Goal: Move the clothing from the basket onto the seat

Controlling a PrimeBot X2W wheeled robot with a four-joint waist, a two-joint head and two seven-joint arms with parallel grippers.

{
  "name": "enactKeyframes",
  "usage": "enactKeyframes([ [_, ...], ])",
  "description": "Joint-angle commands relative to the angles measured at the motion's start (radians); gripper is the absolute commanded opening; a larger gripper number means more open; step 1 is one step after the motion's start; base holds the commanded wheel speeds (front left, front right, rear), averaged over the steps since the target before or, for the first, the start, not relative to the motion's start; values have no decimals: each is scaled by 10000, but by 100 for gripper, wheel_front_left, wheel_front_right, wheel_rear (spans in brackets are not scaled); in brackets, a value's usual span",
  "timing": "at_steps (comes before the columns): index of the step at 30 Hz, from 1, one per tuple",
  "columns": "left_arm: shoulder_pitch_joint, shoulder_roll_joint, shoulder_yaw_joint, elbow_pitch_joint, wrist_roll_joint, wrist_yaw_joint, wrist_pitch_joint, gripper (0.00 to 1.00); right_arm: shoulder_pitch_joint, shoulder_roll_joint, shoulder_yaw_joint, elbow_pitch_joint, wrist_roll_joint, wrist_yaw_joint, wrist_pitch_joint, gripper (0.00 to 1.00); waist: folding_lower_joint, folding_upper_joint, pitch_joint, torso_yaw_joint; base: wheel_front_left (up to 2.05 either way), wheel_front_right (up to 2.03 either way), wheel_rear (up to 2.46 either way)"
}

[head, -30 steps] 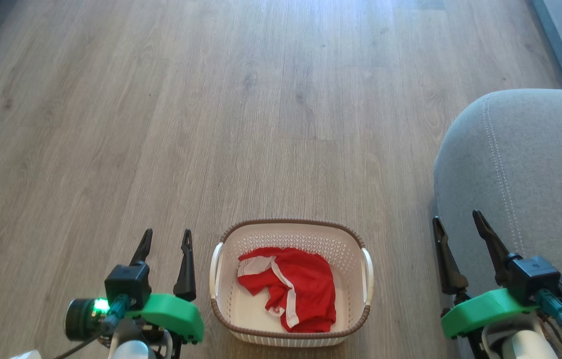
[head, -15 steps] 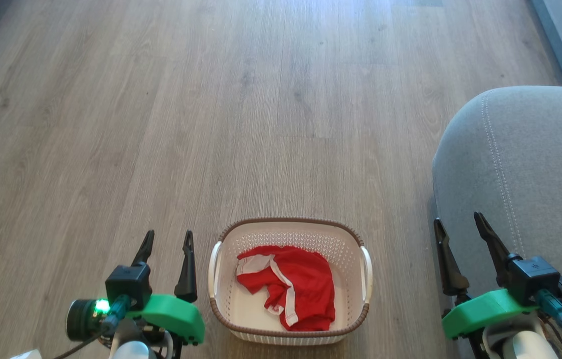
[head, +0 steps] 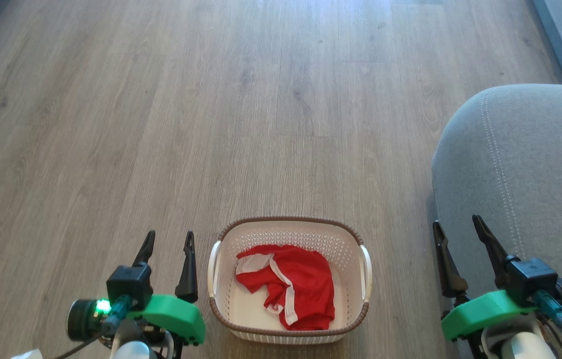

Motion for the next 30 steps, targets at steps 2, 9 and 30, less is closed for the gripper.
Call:
enactKeyframes([
  [2,-343,-5,273,-296,-40,-34,-51,100,-419,-2,214,-260,0,-2,-65,100,0,0,3,-16,0,0,0],
  [9,-320,-5,278,-316,3,-86,-51,100,-444,-2,214,-248,12,-2,-65,100,0,0,68,-109,0,0,0],
  [30,-1380,-5,-177,-352,68,-621,-51,100,-1361,-1,-1439,-916,631,-2,-65,100,0,0,2513,-1543,0,0,0],
])
